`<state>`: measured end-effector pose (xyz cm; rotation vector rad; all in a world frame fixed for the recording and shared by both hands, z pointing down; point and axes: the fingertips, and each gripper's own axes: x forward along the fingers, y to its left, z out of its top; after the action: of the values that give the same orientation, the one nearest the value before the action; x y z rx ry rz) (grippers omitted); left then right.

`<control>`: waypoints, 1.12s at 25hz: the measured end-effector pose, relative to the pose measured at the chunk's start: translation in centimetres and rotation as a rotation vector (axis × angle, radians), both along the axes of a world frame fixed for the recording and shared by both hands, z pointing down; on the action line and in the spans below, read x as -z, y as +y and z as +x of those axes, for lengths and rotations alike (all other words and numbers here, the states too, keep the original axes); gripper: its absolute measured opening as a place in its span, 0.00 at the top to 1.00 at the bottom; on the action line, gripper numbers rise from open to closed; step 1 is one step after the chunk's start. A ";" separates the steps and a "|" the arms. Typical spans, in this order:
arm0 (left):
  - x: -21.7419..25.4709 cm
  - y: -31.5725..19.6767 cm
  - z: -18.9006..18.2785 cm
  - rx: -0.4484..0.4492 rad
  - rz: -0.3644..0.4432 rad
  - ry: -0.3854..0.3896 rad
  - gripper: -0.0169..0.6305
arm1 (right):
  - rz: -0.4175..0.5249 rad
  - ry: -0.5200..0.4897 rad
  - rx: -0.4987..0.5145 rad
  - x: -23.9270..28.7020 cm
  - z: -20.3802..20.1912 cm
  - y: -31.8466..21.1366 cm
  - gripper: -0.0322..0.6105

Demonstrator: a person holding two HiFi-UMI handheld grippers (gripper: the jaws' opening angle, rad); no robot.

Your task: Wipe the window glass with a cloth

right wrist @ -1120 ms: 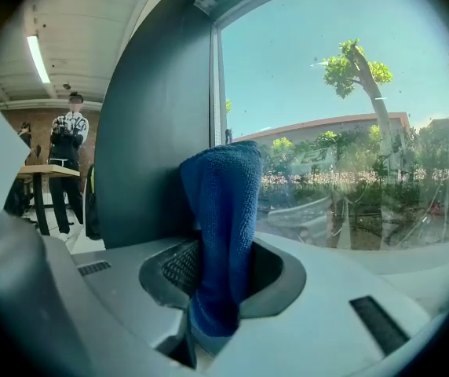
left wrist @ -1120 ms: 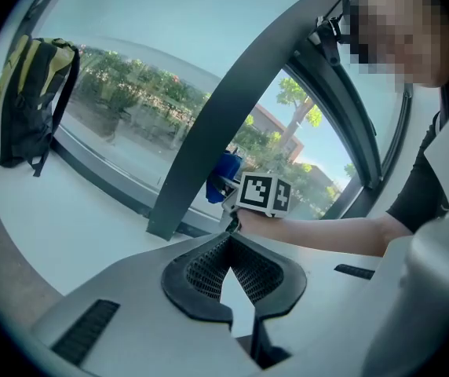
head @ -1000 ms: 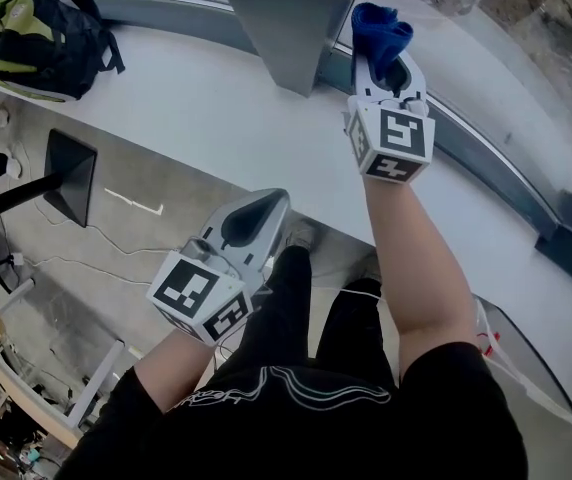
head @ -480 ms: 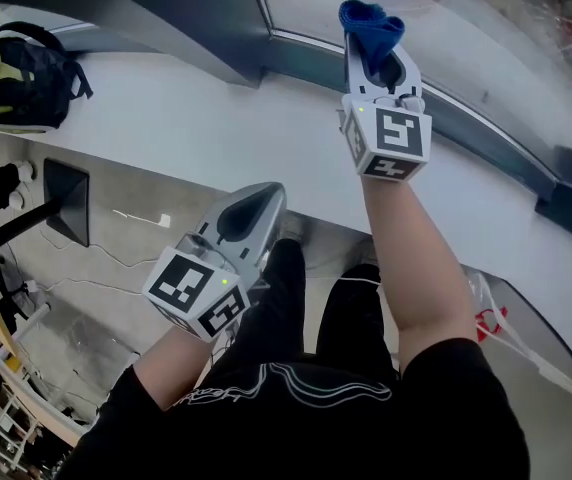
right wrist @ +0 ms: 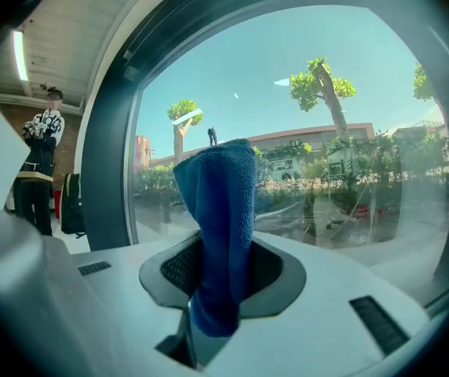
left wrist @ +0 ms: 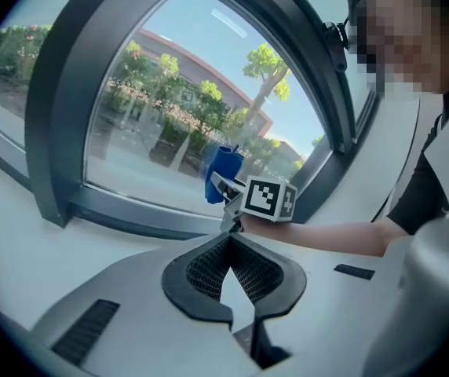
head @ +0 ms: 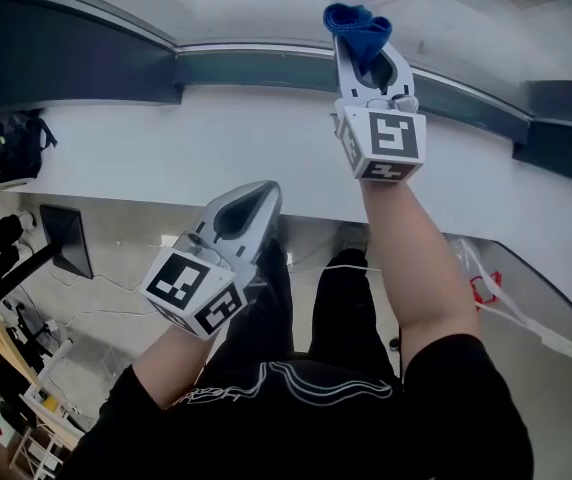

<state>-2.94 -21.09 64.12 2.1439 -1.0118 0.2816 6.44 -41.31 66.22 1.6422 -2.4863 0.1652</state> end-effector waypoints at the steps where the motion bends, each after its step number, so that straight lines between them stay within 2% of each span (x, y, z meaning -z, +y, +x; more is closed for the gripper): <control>1: 0.1 -0.1 1.4 -0.013 0.001 0.002 0.97 | -0.002 0.004 -0.012 0.0 1.8 0.1 0.81; 7: 0.5 0.3 9.8 -0.092 -0.007 0.009 0.97 | -0.002 0.032 -0.079 0.2 12.1 0.8 0.80; 12: 0.6 0.8 14.9 -0.153 -0.002 -0.007 0.97 | 0.024 0.047 -0.127 1.1 19.7 1.4 0.80; 20: 0.4 0.9 20.7 -0.213 0.006 -0.012 0.97 | -0.001 0.019 -0.269 0.4 30.6 2.0 0.81; 24: -1.1 0.7 22.4 -0.228 0.013 -0.027 0.97 | -0.007 0.034 -0.335 -1.6 35.6 1.9 0.80; 28: -0.5 1.1 24.2 -0.240 0.010 -0.034 0.97 | -0.014 0.076 -0.388 -1.3 40.4 2.4 0.80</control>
<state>21.25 -19.96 64.61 2.2781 -0.7754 0.4294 46.86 -38.87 67.51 2.0657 -2.0835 0.1602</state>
